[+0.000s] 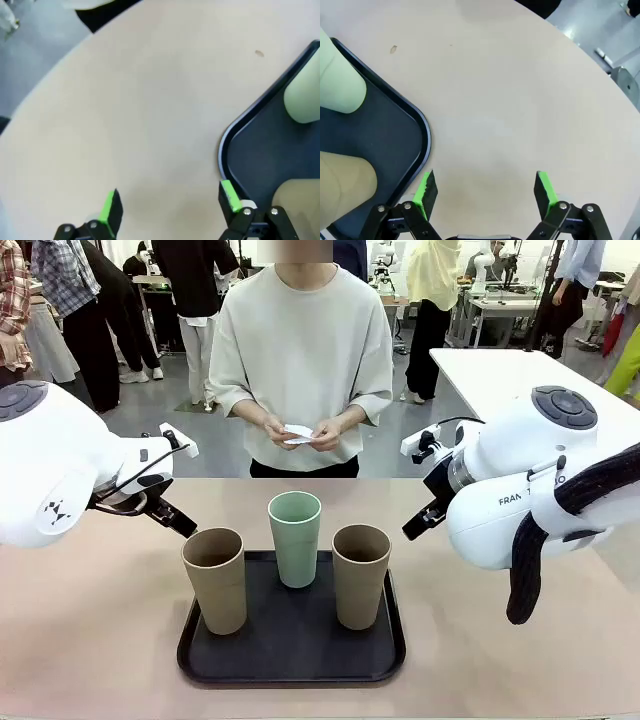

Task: Place coasters on the table and set cups on them.
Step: Pick up one Reusable plastic cup and place it on a coaster set by the human.

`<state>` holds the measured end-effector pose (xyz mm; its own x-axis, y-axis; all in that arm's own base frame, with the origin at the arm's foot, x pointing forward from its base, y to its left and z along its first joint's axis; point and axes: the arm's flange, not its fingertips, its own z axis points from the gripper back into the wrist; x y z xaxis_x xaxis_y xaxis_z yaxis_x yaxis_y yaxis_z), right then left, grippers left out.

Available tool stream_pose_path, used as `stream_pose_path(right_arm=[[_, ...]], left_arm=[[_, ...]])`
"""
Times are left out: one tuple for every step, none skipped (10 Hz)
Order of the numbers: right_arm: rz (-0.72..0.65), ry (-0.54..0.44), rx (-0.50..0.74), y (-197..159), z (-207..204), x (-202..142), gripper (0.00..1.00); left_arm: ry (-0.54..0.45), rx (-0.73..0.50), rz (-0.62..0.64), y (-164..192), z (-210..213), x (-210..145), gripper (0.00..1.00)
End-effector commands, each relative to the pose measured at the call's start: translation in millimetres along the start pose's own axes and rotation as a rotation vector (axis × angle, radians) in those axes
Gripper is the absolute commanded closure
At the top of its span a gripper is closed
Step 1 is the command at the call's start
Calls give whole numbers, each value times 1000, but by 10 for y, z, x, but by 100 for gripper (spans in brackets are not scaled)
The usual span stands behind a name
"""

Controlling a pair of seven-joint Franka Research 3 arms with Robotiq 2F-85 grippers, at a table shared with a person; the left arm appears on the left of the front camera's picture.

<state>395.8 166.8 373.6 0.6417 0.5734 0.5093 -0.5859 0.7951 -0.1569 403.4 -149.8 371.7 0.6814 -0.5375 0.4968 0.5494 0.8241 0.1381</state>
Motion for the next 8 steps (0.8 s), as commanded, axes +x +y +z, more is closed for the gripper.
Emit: stream_pose_path(right_arm=[[0,0,0,0,0,0,0],[0,0,0,0,0,0,0],[0,0,0,0,0,0,0],[0,0,0,0,0,0,0],[0,0,0,0,0,0,0],[0,0,0,0,0,0,0],[0,0,0,0,0,0,0],[0,0,0,0,0,0,0]], left_arm=[[0,0,0,-1,0,0,0],[0,0,0,-1,0,0,0],[0,0,0,-1,0,0,0],[0,0,0,-1,0,0,0],[0,0,0,-1,0,0,0],[0,0,0,-1,0,0,0],[0,0,0,-1,0,0,0],[0,0,0,-1,0,0,0]])
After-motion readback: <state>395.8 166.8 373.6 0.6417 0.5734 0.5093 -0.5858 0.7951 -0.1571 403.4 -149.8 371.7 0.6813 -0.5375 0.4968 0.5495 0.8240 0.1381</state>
